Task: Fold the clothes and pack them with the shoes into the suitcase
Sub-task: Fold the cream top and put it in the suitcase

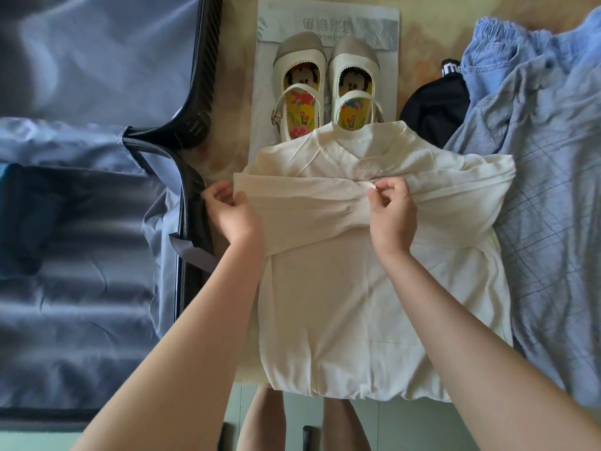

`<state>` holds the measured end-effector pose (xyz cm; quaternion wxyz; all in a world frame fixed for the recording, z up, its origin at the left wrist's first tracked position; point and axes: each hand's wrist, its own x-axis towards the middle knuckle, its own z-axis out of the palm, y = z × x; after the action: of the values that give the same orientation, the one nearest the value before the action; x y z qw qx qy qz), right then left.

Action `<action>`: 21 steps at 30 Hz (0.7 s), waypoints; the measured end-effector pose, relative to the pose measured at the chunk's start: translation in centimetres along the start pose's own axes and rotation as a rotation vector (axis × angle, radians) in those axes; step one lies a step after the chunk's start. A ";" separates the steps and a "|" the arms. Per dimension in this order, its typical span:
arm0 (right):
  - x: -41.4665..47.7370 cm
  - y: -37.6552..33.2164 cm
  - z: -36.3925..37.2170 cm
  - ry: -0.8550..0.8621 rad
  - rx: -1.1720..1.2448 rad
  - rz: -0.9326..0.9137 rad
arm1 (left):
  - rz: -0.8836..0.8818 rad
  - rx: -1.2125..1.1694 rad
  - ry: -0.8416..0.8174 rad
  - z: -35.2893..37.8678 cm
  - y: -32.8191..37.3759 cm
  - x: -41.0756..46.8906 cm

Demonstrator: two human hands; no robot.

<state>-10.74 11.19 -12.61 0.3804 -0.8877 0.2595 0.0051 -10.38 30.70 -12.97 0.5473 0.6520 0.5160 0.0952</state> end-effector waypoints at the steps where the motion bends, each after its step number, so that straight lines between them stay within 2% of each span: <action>1: -0.1 0.1 0.1 -0.003 -0.015 -0.004 | 0.012 -0.007 0.019 0.2 -0.1 0.1; 5: -0.7 0.4 0.2 0.016 -0.106 -0.045 | 0.076 0.017 0.059 0.5 -0.7 -0.1; 9: -2.2 1.4 0.4 0.093 -0.226 -0.332 | 0.101 0.100 0.008 0.4 -1.5 -0.4; 11: -3.6 2.0 0.9 -0.014 -0.253 -0.485 | 0.043 0.180 -0.026 0.2 -2.3 -0.3; 13: -5.2 3.0 1.7 -0.197 -0.330 -0.601 | 0.000 0.240 -0.037 0.0 -2.3 -0.4; 15: -6.4 4.0 2.5 -0.329 -0.464 -0.610 | -0.072 0.220 -0.050 0.0 -1.6 -0.4; 17: -7.0 4.4 2.9 -0.361 -0.551 -0.571 | -0.184 0.136 -0.059 0.2 -1.0 -0.5; 21: -6.9 3.7 2.8 -0.382 -0.513 -0.498 | -0.241 0.057 -0.040 0.2 -0.5 -0.6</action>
<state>-17.92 14.16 -15.66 0.1777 -0.9725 -0.0484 0.1423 -10.83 30.04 -13.17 0.5462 0.6024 0.5821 0.0011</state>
